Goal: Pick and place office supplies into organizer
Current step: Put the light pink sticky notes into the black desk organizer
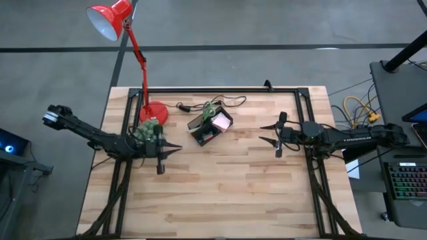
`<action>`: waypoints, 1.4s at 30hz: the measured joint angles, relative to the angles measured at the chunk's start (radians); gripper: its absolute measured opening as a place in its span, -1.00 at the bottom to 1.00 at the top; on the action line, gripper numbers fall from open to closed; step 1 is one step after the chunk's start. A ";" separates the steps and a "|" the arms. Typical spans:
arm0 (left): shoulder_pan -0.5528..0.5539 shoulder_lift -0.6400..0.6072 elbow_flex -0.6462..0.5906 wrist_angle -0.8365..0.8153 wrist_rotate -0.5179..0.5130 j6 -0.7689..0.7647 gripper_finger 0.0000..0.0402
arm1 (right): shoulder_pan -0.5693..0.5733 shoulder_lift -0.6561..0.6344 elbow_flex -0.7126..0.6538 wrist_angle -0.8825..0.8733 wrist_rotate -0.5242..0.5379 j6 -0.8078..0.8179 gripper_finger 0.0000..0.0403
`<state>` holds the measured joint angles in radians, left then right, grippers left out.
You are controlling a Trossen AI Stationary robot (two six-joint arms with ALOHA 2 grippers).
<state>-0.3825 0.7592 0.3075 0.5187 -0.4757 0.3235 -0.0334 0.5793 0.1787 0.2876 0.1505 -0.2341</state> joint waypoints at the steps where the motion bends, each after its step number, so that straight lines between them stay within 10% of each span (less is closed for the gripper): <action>1: 0.010 -0.020 -0.014 0.004 0.008 0.007 -0.95 | 0.000 0.000 0.000 0.000 0.000 -0.001 -0.15; 32: 0.173 -0.727 -0.252 -0.374 0.203 0.023 -1.00 | 0.000 0.000 -0.003 0.001 0.001 -0.102 -0.25; 42: 0.173 -0.687 -0.270 -0.401 0.216 -0.030 -1.00 | 0.000 0.141 -0.003 0.036 0.008 -0.282 -0.21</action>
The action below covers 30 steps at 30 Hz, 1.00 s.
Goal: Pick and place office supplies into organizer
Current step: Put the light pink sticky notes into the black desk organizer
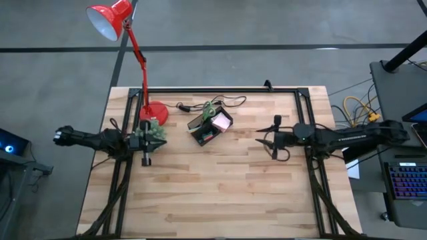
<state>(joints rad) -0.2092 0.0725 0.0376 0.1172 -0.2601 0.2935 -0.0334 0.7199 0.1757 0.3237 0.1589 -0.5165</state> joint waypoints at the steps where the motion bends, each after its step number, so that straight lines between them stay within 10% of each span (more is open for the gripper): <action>1: 0.000 0.005 0.000 0.006 -0.001 0.000 -1.00 | 0.000 0.031 0.000 0.017 0.000 -0.005 -0.21; 15: 0.000 -0.012 0.001 0.008 -0.075 0.051 -1.00 | -0.011 0.609 0.241 0.209 0.175 -0.024 -0.23; 30: 0.000 -0.003 0.001 0.005 -0.078 0.025 -1.00 | -0.119 1.003 0.474 0.203 0.050 0.026 -0.23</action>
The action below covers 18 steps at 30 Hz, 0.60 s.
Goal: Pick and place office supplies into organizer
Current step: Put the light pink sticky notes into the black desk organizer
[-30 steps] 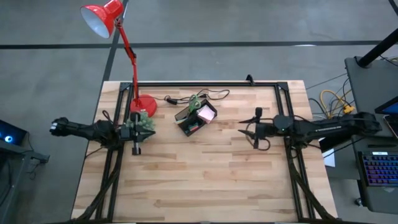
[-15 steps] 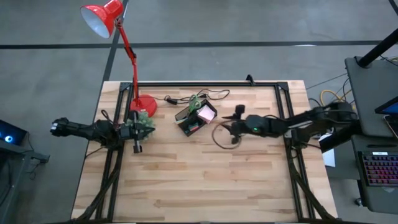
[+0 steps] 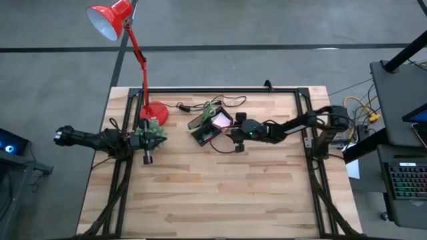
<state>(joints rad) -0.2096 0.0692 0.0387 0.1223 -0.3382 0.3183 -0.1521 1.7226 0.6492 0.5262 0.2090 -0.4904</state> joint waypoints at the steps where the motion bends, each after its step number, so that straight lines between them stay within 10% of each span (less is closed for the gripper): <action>1: 0.000 0.000 0.000 -0.001 0.000 -0.001 -1.00 | -0.007 0.017 0.010 0.000 -0.001 0.000 -0.23; 18: 0.000 0.002 0.000 -0.002 0.000 -0.002 -1.00 | -0.064 0.075 0.051 0.000 -0.011 -0.026 -0.23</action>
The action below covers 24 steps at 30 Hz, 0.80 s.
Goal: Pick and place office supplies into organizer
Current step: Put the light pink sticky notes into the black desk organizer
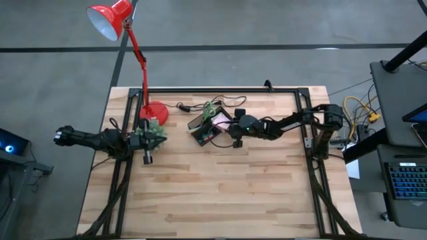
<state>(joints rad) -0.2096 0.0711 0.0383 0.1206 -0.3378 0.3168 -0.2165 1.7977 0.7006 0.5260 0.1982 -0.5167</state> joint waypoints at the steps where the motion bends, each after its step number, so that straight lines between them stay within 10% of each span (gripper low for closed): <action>1: 0.000 0.000 0.000 0.000 0.000 0.000 -1.00 | 0.000 0.000 0.000 -0.002 0.000 0.000 -0.23; 24: 0.000 -0.001 -0.001 0.001 0.000 0.000 -1.00 | -0.034 0.020 -0.001 0.027 -0.069 0.042 -0.41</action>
<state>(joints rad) -0.2096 0.0704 0.0376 0.1211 -0.3374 0.3172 -0.2500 1.8179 0.6998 0.5535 0.1293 -0.4746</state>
